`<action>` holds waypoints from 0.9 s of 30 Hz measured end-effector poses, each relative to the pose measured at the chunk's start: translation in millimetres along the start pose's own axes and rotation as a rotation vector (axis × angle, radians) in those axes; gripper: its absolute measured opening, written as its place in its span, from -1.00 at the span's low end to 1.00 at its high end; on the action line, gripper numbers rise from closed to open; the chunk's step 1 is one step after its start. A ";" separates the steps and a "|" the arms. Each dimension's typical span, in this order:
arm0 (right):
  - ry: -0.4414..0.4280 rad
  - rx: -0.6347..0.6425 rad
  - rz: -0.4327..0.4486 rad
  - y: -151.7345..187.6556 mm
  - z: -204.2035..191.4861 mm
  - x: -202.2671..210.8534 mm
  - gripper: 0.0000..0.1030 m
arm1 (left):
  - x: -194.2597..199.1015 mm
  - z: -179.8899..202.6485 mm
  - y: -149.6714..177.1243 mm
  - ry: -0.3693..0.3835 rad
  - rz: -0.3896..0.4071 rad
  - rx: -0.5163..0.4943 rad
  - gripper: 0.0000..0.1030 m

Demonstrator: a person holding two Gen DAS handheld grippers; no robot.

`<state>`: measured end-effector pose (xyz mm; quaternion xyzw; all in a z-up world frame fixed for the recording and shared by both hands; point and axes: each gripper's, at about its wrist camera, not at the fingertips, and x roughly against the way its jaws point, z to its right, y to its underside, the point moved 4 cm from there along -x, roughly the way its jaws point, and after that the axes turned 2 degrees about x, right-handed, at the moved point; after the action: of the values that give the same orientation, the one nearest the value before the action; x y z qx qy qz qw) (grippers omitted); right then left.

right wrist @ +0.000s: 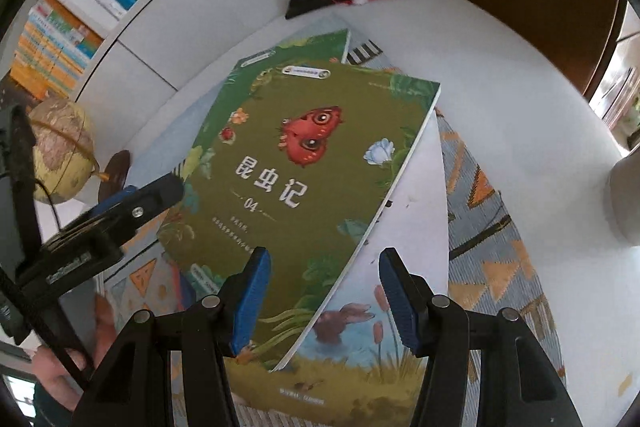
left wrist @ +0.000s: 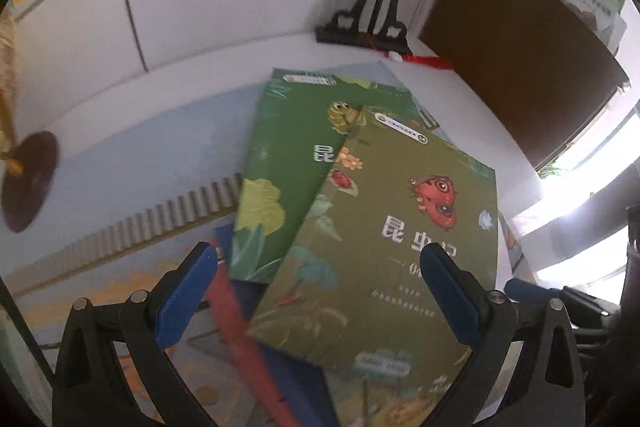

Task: Organize books
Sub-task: 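Position the right gripper at the edge of the olive butterfly-cover book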

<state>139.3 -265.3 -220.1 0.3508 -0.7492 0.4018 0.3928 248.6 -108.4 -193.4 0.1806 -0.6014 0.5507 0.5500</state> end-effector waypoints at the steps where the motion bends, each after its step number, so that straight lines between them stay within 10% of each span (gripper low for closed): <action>1: -0.002 -0.002 -0.004 -1.1 2.4 -2.0 0.06 | -3.1 1.3 0.2 0.009 -0.008 0.002 0.96; 27: 0.022 0.125 -0.081 14.5 24.3 -3.7 0.28 | 12.9 46.5 95.2 0.331 -0.182 0.090 0.92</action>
<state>121.4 -279.6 -237.0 0.4003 -0.7033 0.4353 0.3945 144.5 -112.2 -216.6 0.1658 -0.4586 0.5471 0.6804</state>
